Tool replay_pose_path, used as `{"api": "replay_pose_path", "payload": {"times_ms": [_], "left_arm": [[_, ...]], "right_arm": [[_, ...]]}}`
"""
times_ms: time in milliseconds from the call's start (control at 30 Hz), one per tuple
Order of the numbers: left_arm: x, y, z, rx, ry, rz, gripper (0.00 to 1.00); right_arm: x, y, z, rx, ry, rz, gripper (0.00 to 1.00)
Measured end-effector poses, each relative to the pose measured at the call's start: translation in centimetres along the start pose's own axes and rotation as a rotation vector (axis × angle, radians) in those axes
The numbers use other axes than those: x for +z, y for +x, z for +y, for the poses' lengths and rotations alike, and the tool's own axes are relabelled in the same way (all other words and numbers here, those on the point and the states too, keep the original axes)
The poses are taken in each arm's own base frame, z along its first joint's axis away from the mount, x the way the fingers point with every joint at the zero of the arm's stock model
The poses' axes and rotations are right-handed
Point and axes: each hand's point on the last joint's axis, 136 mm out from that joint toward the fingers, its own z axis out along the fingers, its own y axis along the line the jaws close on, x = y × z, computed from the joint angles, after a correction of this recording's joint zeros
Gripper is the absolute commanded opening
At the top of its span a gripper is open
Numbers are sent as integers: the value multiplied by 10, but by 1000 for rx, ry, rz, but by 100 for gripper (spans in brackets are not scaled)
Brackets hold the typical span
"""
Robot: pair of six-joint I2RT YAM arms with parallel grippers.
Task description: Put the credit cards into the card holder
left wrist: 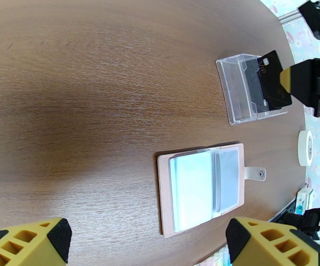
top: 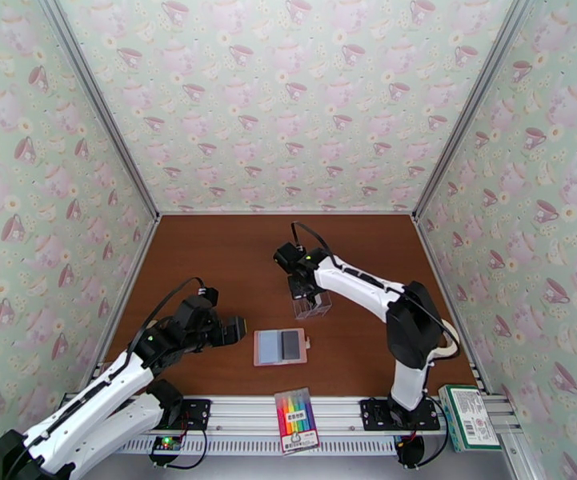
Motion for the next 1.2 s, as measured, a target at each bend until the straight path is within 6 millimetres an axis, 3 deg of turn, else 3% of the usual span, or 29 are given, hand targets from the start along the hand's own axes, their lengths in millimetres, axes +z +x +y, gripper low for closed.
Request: {"api": "replay_pose_path", "payload": {"times_ms": [233,467,833,1033,1200], "left_arm": [[-2,-1,-21,7,108,11,95],[-24,-9,-70,52,367,-24,93],[-64,-12,-142,156,707,-63,86],[-77,-2,-167,174,807,-45,77],[-82,-1,-175,158,841,-41,70]], "right_arm": [[-35,7,-1,44,-147,-100,0],[-72,26,6,87,-391,-220,0],[-159,46,25,175,-901,-443,0],[-203,51,48,174,-1122,-470,0],[-221,51,57,170,-1211,-470,0]]}}
